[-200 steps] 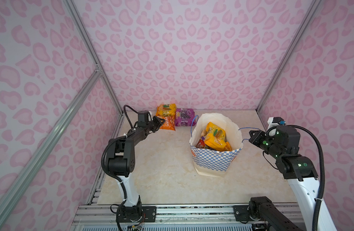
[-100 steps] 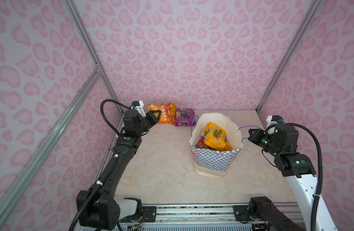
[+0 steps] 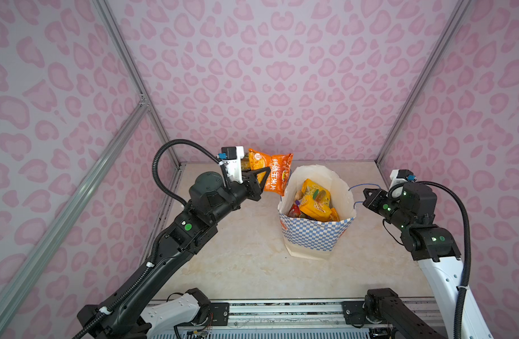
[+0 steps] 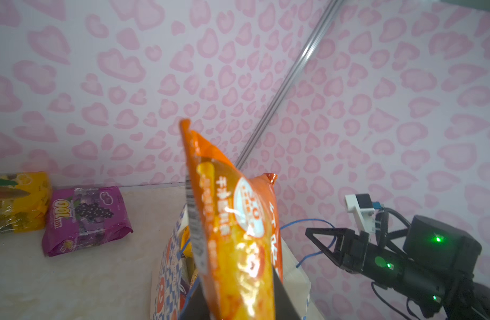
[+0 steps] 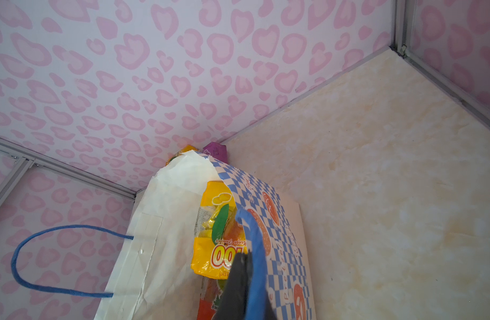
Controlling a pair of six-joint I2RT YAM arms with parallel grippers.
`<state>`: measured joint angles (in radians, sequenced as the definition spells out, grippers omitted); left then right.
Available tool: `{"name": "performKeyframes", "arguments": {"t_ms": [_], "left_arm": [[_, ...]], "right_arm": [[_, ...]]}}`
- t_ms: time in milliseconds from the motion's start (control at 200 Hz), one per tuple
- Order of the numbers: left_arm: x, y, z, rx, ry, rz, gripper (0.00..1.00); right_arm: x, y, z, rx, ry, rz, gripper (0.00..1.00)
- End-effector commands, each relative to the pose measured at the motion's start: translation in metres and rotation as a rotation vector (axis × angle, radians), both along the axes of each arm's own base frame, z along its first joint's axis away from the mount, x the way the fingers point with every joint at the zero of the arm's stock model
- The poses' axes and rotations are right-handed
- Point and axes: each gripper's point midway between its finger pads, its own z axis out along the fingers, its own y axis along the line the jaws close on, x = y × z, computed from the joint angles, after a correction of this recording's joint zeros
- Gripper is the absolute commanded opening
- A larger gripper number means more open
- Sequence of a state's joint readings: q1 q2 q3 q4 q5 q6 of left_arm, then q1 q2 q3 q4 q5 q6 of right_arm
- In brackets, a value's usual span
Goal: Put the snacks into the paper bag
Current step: 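Carry the orange pack over the bag and lower it inside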
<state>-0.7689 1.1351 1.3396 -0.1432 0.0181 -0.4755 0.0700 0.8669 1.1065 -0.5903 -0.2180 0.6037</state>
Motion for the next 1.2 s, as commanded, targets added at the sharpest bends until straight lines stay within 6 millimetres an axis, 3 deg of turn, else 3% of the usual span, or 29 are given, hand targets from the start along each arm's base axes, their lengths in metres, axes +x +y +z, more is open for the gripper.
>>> {"name": "performKeyframes", "arguments": {"t_ms": [0,115,245,515,725,925,1060,1195], "left_arm": [[-0.003,-0.036,-0.002,0.174,-0.110,-0.008,0.24],[-0.005,-0.084,-0.013,0.325,-0.167,-0.068,0.25],[0.005,-0.123,-0.034,0.432,-0.171,-0.131,0.26],[0.040,-0.171,-0.108,0.669,-0.150,-0.160,0.25],[0.069,-0.184,-0.160,0.854,-0.135,-0.110,0.26],[0.074,-0.202,-0.200,0.912,-0.083,-0.159,0.26],[0.086,-0.205,-0.228,0.970,-0.051,-0.127,0.27],[0.083,-0.209,-0.247,0.986,-0.007,-0.157,0.31]], "right_arm": [[-0.001,0.002,0.000,0.014,-0.006,0.005,0.00],[-0.005,0.000,-0.002,0.012,-0.002,-0.001,0.00],[-0.010,-0.001,-0.003,0.010,-0.001,-0.007,0.00],[-0.018,-0.003,-0.006,0.006,0.005,-0.015,0.00],[-0.019,-0.003,-0.007,0.004,0.005,-0.013,0.00],[-0.020,-0.003,-0.009,0.005,0.008,-0.011,0.00],[-0.021,-0.002,-0.007,0.013,0.003,-0.009,0.00],[-0.025,-0.004,-0.008,0.005,0.004,-0.017,0.00]]}}
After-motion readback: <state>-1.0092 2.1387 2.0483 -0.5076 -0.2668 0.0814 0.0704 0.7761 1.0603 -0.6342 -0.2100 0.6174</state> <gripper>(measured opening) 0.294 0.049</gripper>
